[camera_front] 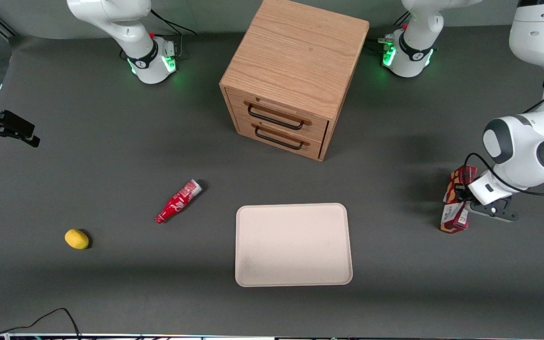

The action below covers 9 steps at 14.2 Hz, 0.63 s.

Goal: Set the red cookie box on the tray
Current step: 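Close the left gripper on the red box's end and lift it, then carry the held red box over to the cream tray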

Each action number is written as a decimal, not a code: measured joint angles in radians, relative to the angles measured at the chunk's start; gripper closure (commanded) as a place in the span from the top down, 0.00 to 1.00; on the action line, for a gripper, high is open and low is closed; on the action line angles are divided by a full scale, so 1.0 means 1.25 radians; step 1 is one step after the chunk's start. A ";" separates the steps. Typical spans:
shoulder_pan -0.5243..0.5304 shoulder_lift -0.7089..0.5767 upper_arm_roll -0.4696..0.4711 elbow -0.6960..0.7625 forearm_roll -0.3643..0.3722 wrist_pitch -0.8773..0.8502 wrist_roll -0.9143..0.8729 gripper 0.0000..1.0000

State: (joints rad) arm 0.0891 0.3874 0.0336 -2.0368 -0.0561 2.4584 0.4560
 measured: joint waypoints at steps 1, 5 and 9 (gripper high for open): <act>0.000 -0.010 0.000 0.019 -0.001 -0.037 0.000 0.00; 0.000 -0.084 -0.001 0.166 -0.004 -0.297 -0.004 0.00; 0.000 -0.127 -0.003 0.403 -0.003 -0.625 -0.044 0.00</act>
State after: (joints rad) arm 0.0887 0.2292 0.0305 -1.5324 -0.0597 1.6767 0.4005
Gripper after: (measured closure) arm 0.930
